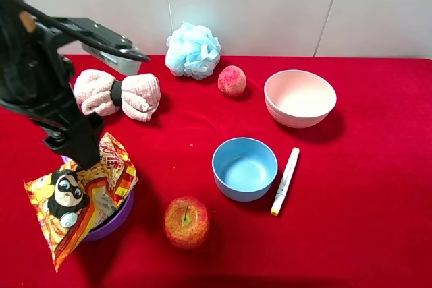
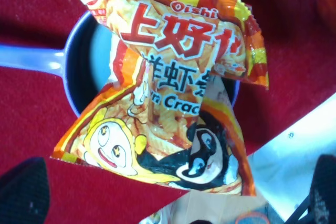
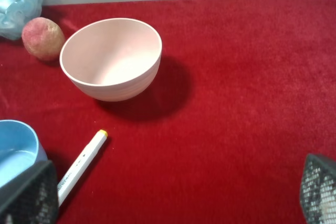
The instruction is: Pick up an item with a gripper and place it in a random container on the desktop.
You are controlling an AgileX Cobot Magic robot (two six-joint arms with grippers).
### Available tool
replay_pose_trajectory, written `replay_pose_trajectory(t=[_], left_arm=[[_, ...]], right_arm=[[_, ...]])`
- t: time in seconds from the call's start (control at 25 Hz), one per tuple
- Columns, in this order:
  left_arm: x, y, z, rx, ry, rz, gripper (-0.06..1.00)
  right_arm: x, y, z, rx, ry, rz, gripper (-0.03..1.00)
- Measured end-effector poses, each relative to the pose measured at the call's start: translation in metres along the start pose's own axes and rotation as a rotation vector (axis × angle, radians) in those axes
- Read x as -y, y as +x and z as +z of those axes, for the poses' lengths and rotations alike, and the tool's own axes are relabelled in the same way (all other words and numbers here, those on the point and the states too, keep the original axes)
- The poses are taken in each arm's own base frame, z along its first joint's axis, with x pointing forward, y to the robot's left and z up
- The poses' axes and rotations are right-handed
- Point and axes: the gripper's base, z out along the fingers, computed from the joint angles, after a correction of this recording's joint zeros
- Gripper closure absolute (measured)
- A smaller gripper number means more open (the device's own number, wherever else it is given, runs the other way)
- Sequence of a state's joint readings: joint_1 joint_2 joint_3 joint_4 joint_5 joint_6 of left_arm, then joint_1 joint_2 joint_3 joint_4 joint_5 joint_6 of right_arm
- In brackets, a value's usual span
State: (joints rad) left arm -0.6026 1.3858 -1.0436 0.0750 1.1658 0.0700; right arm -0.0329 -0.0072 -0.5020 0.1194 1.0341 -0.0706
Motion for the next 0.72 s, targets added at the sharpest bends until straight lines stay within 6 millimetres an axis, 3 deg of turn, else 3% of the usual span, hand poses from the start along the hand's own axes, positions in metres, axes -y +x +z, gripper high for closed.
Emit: replay_pose_trajectory(t=[0.32, 0.72], left_arm=[[0.003, 0.040, -0.040, 0.186, 0.004, -0.054, -0.05], [0.010, 0.128, -0.056, 0.419, -0.005, -0.061, -0.05]], right_arm=[[0.000, 0.000, 0.000, 0.000, 0.000, 0.000, 0.28], [0.000, 0.000, 0.000, 0.000, 0.000, 0.000, 0.28]])
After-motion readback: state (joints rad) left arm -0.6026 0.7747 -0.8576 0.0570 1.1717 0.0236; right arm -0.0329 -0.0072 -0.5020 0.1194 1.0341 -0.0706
